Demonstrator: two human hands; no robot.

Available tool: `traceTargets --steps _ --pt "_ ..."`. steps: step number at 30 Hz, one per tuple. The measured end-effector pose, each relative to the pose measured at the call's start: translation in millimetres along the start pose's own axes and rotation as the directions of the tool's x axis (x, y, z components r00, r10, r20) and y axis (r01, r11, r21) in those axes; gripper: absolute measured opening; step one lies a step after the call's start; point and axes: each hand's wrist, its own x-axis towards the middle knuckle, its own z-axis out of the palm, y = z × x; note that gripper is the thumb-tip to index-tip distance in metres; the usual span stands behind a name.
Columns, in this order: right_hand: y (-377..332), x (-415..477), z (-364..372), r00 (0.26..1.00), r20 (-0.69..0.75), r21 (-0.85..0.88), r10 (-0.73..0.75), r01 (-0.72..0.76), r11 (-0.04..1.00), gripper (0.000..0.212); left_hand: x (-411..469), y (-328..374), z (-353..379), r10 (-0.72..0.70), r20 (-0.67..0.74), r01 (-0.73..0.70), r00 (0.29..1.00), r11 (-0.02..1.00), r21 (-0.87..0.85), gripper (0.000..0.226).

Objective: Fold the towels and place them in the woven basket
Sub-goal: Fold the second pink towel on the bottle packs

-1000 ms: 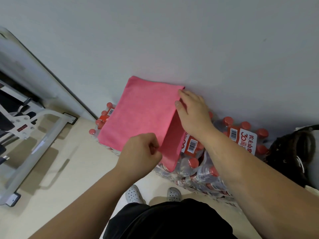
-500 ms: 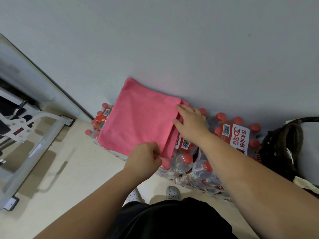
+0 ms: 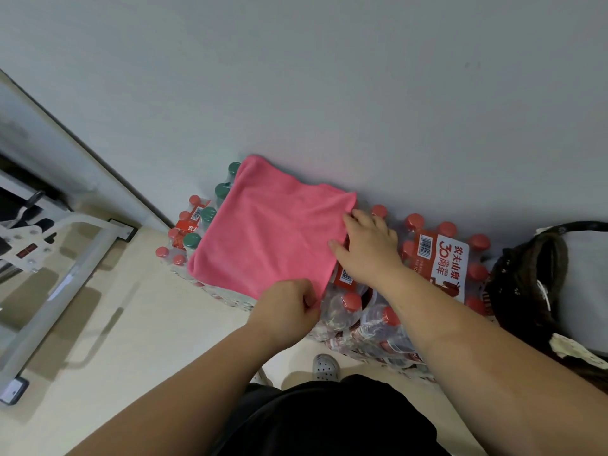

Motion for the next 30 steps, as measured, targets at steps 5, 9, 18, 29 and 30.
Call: traceTargets --steps 5,9,18,29,30 --pt "-17 0 2 0.995 -0.097 -0.042 -0.02 0.016 0.999 0.073 -6 -6 -21 -0.018 -0.09 0.016 0.996 1.0 -0.027 0.021" --pt "-40 9 3 0.991 -0.045 -0.073 -0.125 0.121 0.99 0.077 -5 -25 -51 -0.123 -0.309 0.117 0.943 0.992 -0.038 0.013" --pt "-58 35 41 0.99 0.082 -0.213 -0.119 0.134 0.968 0.08 49 -82 -99 -0.104 -0.238 0.199 0.966 0.885 0.421 0.047" --pt "-74 -18 49 0.994 0.092 -0.162 -0.052 0.066 0.985 0.078 -9 -123 -106 0.19 -0.053 -0.187 0.98 0.98 0.066 0.047" --pt "-78 -27 51 0.993 0.102 -0.15 -0.054 0.069 0.986 0.078 -12 -128 -108 0.193 0.009 -0.193 0.981 0.978 0.074 0.045"
